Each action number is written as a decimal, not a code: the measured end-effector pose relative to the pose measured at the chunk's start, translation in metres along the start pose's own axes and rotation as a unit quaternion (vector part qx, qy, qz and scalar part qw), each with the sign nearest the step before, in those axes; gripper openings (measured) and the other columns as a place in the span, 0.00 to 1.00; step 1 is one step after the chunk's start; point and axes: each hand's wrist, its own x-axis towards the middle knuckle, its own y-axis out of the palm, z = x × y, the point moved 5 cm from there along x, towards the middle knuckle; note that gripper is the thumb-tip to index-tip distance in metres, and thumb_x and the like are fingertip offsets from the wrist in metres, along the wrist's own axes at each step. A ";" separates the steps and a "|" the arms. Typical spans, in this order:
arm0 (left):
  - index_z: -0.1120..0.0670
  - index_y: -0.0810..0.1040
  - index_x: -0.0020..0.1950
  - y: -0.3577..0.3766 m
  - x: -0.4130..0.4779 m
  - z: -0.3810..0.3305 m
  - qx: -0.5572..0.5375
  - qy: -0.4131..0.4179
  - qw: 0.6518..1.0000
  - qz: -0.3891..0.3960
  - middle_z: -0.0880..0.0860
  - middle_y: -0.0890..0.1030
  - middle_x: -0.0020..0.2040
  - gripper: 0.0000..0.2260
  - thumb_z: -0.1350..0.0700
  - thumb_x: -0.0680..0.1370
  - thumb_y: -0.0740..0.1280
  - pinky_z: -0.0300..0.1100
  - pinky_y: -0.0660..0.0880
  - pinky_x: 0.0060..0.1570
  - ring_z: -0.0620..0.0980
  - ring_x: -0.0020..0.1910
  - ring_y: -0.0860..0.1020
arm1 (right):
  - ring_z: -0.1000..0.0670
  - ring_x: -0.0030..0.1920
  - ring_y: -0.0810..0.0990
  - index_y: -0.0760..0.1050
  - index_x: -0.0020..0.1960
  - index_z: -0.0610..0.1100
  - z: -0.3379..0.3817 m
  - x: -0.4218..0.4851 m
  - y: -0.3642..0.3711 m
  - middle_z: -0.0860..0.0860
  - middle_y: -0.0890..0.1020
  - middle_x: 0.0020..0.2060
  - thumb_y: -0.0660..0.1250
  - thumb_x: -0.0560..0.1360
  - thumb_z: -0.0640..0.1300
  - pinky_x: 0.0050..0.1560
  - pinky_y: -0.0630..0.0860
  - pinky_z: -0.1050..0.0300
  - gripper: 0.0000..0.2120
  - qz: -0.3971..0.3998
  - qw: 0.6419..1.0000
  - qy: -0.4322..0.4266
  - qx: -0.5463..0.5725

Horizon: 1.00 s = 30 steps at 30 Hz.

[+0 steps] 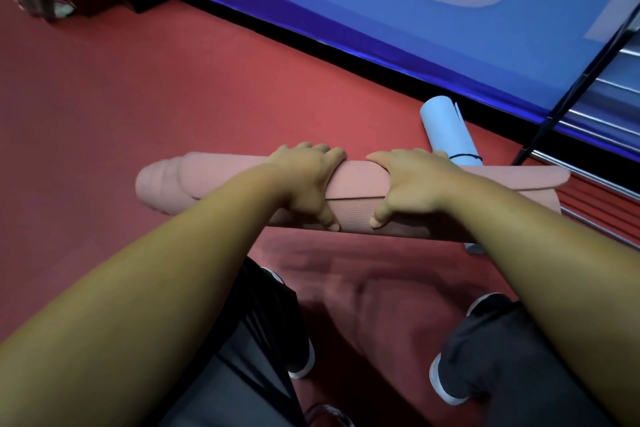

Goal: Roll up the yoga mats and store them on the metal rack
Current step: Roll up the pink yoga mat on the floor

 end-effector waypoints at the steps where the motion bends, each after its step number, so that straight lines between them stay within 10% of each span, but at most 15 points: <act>1: 0.42 0.67 0.72 -0.002 0.002 0.003 -0.009 -0.007 1.000 -0.007 0.46 0.76 0.65 0.52 0.24 0.53 0.78 0.57 0.74 0.60 0.55 0.64 0.76 | 0.42 0.69 0.74 0.64 0.78 0.63 0.000 0.000 -0.003 0.55 0.77 0.69 0.79 0.56 0.72 0.73 0.66 0.33 0.54 -0.022 1.000 0.000 -0.022; 5: 0.40 0.67 0.73 -0.018 0.012 0.016 -0.076 -0.055 0.994 -0.048 0.47 0.76 0.66 0.51 0.26 0.55 0.78 0.58 0.73 0.61 0.57 0.64 0.75 | 0.42 0.76 0.64 0.67 0.80 0.58 0.000 -0.007 -0.026 0.52 0.70 0.75 0.75 0.68 0.65 0.81 0.53 0.35 0.43 -0.161 0.987 -0.001 -0.008; 9: 0.41 0.69 0.70 -0.029 0.023 0.029 -0.148 -0.132 0.975 -0.101 0.48 0.77 0.64 0.49 0.25 0.54 0.77 0.61 0.73 0.64 0.58 0.64 0.75 | 0.37 0.68 0.71 0.77 0.66 0.50 -0.026 -0.015 -0.051 0.45 0.75 0.66 0.70 0.75 0.55 0.72 0.68 0.44 0.21 -0.345 0.914 0.105 0.185; 12: 0.44 0.70 0.67 -0.033 0.031 0.028 -0.195 -0.177 0.955 -0.136 0.49 0.77 0.63 0.45 0.25 0.56 0.78 0.60 0.73 0.62 0.58 0.64 0.75 | 0.39 0.58 0.75 0.76 0.52 0.47 -0.051 -0.016 -0.052 0.45 0.77 0.54 0.73 0.76 0.59 0.59 0.72 0.49 0.17 -0.340 0.860 0.180 0.337; 15: 0.45 0.71 0.62 -0.034 0.036 0.019 -0.256 -0.194 0.936 -0.147 0.50 0.78 0.61 0.45 0.24 0.53 0.77 0.59 0.76 0.62 0.59 0.62 0.77 | 0.46 0.54 0.82 0.75 0.54 0.53 -0.059 -0.010 -0.047 0.56 0.78 0.50 0.74 0.74 0.68 0.55 0.76 0.53 0.22 -0.252 0.786 0.188 0.532; 20: 0.47 0.70 0.62 -0.038 0.043 -0.011 -0.270 -0.160 0.936 -0.159 0.51 0.77 0.61 0.45 0.25 0.53 0.77 0.59 0.77 0.60 0.60 0.61 0.77 | 0.40 0.56 0.85 0.67 0.76 0.45 -0.058 0.008 -0.045 0.51 0.83 0.62 0.79 0.52 0.80 0.57 0.80 0.28 0.63 -0.170 0.697 0.190 0.670; 23: 0.49 0.68 0.62 -0.038 0.045 -0.027 -0.275 -0.155 0.933 -0.173 0.53 0.74 0.64 0.43 0.30 0.58 0.80 0.59 0.77 0.61 0.61 0.63 0.74 | 0.46 0.55 0.86 0.63 0.72 0.46 -0.062 0.012 -0.050 0.53 0.82 0.57 0.85 0.58 0.71 0.53 0.82 0.29 0.56 -0.229 0.643 0.200 0.703; 30: 0.58 0.65 0.68 -0.023 0.054 -0.037 -0.353 -0.126 0.925 -0.058 0.56 0.71 0.67 0.41 0.44 0.67 0.85 0.49 0.77 0.58 0.56 0.60 0.78 | 0.45 0.51 0.87 0.67 0.64 0.46 -0.068 0.018 -0.052 0.51 0.83 0.57 0.84 0.57 0.68 0.52 0.86 0.37 0.47 -0.316 0.695 0.209 0.611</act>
